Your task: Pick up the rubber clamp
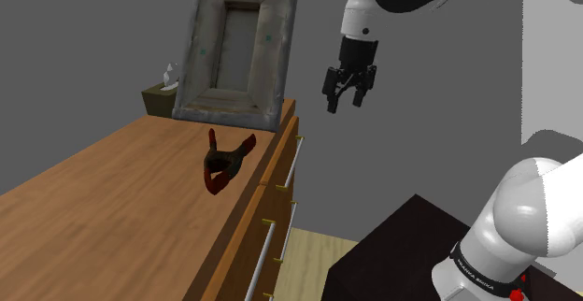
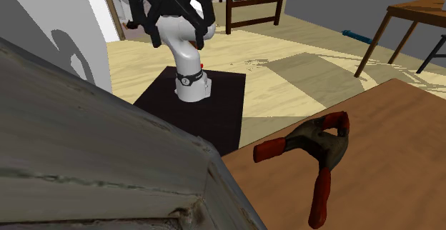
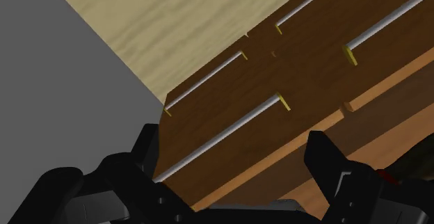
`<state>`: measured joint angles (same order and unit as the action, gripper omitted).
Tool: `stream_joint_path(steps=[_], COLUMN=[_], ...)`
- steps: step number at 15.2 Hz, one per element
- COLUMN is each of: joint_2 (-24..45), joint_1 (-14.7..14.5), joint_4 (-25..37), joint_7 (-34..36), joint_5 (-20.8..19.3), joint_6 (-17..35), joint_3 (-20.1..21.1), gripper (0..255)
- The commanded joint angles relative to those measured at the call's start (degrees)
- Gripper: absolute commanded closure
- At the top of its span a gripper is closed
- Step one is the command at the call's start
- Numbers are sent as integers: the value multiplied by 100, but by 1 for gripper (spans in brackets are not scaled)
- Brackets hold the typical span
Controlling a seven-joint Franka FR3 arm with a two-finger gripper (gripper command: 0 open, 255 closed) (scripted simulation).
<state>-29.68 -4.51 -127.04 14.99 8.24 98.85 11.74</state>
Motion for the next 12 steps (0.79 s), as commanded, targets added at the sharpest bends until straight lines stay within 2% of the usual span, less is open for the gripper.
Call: stream_joint_path(steps=[1,7,12], joint_2=[308,1375,2414], joint_1=[-33,-121,-242], joint_4=[227,1009,1873], joint_7=[274,1142,1924], joint_5=[27,-87,-436], joint_6=[96,401,527], joint_3=[207,831,1281], gripper=[0,0,0])
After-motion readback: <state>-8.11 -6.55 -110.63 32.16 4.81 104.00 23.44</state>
